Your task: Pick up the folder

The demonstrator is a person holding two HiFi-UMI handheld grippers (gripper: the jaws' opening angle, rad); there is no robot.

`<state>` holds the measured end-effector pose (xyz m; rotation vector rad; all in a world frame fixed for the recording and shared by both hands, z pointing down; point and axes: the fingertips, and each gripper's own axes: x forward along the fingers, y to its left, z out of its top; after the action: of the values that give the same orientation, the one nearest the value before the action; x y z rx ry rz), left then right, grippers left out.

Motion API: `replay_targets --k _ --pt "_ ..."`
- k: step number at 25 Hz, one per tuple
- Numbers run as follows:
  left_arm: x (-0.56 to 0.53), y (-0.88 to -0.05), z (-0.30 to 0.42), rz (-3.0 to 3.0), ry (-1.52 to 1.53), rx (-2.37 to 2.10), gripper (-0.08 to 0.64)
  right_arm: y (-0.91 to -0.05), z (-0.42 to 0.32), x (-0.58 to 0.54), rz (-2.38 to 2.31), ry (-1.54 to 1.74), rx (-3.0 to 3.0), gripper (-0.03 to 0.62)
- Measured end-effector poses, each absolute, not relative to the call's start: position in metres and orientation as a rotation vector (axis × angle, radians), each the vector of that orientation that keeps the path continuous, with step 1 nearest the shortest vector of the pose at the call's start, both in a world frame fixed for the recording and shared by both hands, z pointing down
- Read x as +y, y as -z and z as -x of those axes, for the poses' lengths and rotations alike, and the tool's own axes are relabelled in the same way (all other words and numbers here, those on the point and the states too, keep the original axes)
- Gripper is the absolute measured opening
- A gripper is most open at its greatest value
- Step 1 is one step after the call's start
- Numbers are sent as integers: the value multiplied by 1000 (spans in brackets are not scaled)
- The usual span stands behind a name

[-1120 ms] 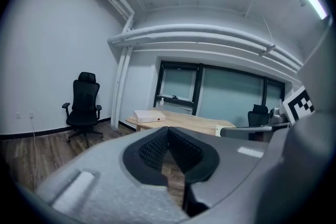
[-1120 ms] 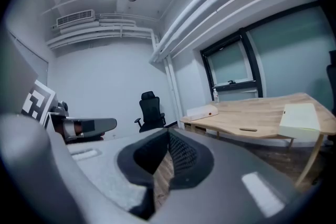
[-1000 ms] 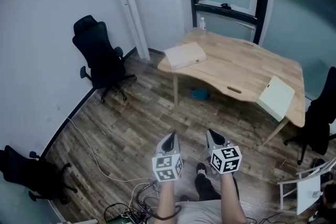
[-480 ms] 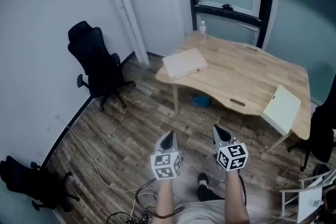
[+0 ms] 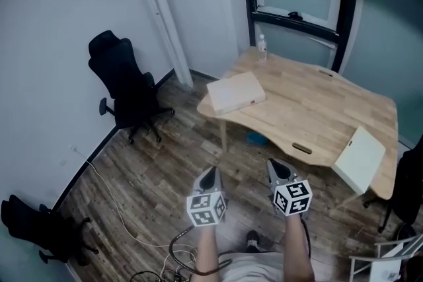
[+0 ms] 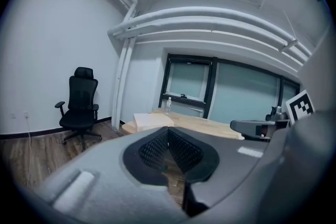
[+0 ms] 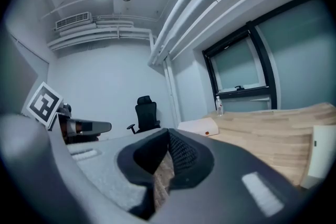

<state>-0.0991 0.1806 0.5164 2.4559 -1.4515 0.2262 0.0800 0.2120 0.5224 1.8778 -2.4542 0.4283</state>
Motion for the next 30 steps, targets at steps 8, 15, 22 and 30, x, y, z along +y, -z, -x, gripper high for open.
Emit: replay_targets --k 8,15,22,30 --pt "154 -526 91 -2419 -255 -1507 8 -536 -98 175 -1875 -505 -2447 2" --pt "116 -536 100 -2362 -230 -1558 8 -556 -87 141 -1780 -540 -2436 2" --pt "46 -541 105 -2343 -222 -1583 8 -553 -90 64 -1765 -494 -2418 2" --pt "-60 -527 123 -2313 -187 -1592 8 -543 -77 -35 -1764 -443 -2373 2"
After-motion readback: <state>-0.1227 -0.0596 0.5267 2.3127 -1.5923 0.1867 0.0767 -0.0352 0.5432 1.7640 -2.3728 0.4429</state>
